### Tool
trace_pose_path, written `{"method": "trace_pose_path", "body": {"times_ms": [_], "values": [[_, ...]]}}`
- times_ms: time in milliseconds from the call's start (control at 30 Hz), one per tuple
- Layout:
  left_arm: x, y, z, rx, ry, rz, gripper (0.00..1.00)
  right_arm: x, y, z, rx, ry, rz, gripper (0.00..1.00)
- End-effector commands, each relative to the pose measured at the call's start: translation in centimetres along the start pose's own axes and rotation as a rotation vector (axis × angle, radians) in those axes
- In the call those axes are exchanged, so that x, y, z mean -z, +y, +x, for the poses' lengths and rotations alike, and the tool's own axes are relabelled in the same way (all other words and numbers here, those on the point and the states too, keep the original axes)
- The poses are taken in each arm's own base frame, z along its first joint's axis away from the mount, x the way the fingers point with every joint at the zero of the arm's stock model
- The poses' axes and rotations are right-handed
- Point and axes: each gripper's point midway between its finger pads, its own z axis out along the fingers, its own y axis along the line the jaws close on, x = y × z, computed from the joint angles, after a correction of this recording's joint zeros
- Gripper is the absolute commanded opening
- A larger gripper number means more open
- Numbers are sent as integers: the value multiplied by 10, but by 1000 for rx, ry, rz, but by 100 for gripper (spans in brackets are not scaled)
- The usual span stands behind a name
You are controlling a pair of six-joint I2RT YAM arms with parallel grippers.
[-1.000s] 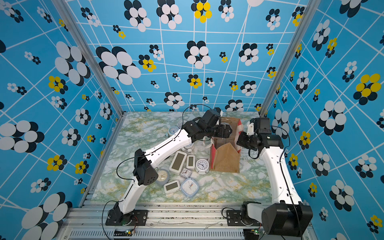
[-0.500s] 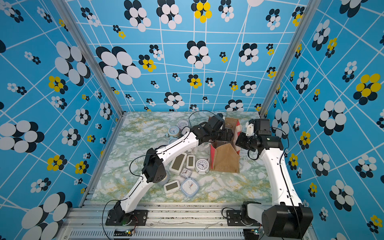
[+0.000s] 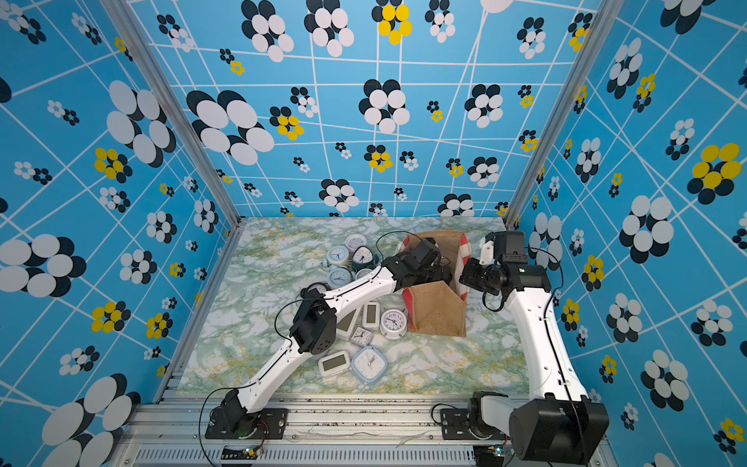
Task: Put the alarm clock into the canvas bag
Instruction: Place the alarm at the canvas bag.
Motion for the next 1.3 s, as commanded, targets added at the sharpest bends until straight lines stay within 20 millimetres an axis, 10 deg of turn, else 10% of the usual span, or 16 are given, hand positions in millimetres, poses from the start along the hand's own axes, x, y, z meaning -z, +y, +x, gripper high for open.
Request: {"method": "trace_pose_path", "body": {"times_ms": [0,100,700,967,1267], "values": [[-2,-12,-5,-14,-24,62,85,-3,-14,12,-9,56,72,0],[12,-19,-14,-31,-42,78,99,-4,-20,12,-10,60,104,1],[154,-65,-75,-113,-123,119,90,-10,-21,8,-29,57,113,2],[197,-4,-76,-90,-81,-129,74,-11,-22,5,-30,59,118,2],[181,22,-50,-15,49,-115,54,-14,-21,2,-38,60,112,1]]}}
